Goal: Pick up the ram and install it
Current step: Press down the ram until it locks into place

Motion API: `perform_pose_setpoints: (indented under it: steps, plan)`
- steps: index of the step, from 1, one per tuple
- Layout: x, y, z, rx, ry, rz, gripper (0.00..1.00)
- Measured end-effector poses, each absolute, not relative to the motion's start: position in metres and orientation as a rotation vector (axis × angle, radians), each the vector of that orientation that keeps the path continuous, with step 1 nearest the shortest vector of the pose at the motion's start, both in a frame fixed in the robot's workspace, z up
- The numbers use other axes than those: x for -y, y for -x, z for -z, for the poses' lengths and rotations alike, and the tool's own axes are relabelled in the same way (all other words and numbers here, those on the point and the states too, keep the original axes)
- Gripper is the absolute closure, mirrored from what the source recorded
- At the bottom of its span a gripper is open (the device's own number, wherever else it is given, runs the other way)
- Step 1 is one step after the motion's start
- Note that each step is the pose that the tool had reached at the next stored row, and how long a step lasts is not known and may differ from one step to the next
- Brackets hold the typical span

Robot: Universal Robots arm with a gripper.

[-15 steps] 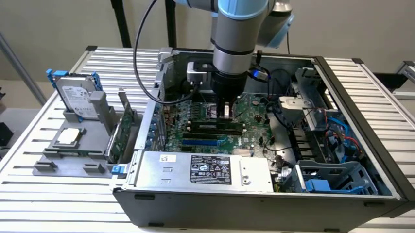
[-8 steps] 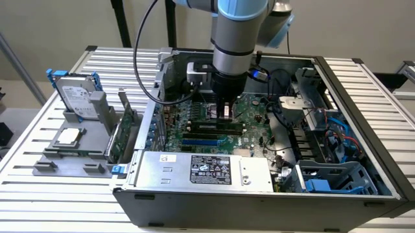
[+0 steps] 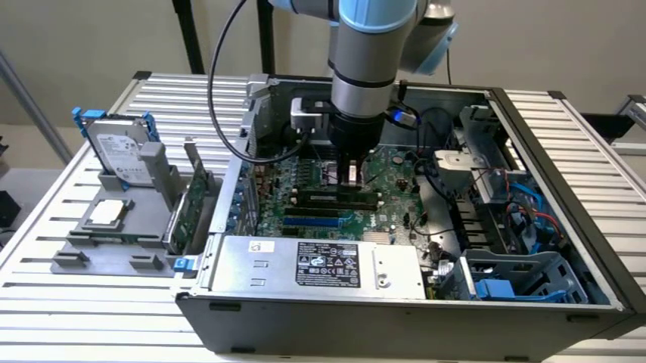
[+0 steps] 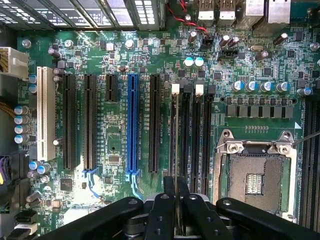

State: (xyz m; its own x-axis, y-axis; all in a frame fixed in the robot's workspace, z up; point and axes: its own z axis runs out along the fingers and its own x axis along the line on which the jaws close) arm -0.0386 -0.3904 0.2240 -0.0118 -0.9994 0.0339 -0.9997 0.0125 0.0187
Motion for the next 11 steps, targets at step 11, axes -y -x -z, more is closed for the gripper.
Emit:
perform_pose_setpoints:
  steps: [11]
  plan:
    - [0.390,0.040,-0.237,2.208,-2.182,-0.016,0.00]
